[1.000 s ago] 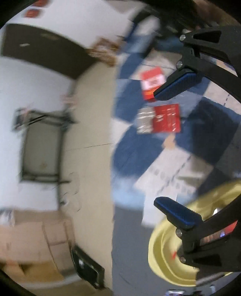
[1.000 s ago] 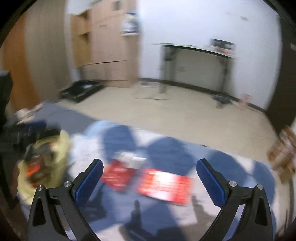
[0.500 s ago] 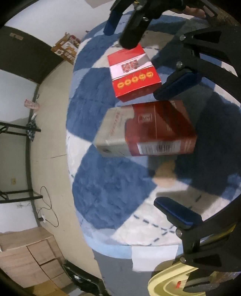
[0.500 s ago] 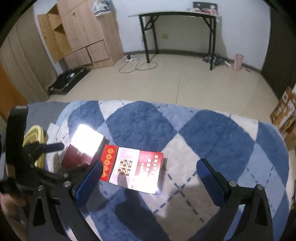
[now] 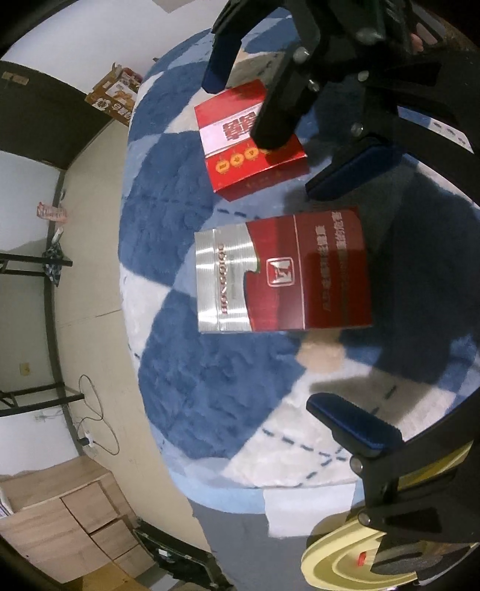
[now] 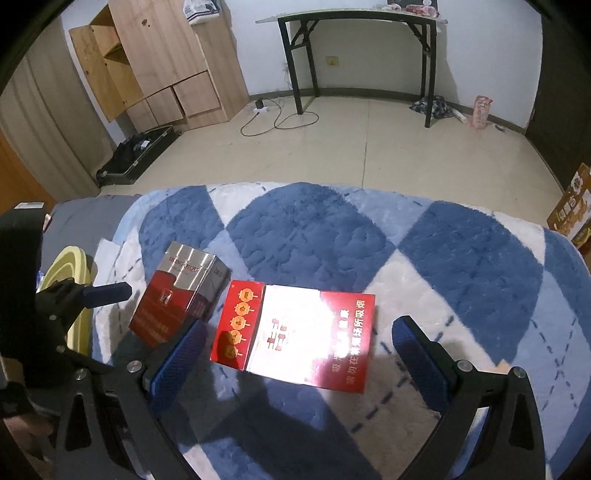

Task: Organize rigid objects
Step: 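Grasp the silver-red HONGQIQI box with the left tool while the right tool grasps the red-white lantern box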

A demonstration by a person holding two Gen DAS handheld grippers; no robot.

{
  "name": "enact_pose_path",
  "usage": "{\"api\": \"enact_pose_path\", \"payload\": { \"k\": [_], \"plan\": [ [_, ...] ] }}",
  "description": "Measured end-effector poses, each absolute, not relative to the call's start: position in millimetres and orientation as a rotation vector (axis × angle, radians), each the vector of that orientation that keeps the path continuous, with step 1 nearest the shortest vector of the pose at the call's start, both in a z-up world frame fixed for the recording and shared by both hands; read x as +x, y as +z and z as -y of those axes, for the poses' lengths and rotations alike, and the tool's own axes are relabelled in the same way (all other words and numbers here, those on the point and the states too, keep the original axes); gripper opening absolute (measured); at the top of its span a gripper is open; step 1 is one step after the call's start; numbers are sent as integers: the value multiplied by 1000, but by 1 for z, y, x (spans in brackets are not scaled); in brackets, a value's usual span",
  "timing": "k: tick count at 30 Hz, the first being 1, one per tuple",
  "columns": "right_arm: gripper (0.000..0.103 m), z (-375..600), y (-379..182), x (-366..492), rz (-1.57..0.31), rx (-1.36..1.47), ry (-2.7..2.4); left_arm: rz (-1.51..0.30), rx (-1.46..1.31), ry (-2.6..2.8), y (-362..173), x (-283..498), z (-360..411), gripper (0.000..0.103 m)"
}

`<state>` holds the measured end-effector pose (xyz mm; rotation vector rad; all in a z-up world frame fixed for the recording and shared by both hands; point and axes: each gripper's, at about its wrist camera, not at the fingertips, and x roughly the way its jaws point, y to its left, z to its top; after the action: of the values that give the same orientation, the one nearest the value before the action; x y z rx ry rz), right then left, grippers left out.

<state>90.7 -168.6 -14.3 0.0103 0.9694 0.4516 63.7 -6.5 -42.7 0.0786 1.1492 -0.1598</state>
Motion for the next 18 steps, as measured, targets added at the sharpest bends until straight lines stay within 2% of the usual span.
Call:
{"api": "enact_pose_path", "payload": {
  "k": [7,9,11,12,14,18],
  "plan": [
    [102,157,-35,99,-995,7,433,-1161,152,-128,-50,65,21,102],
    [102,157,-41,103,-999,16,424,-1153,157,-134,-50,65,24,99],
    [102,159,-43,105,-988,23,430,-1136,146,-158,-47,64,26,83],
    [100,160,-43,105,-985,29,433,-1130,144,-163,-45,63,26,79],
    [98,163,-43,107,-971,39,439,-1115,149,-170,-43,62,28,59],
    [97,166,-46,108,-949,42,472,-1091,141,-168,-40,61,28,57]
  ]
}}
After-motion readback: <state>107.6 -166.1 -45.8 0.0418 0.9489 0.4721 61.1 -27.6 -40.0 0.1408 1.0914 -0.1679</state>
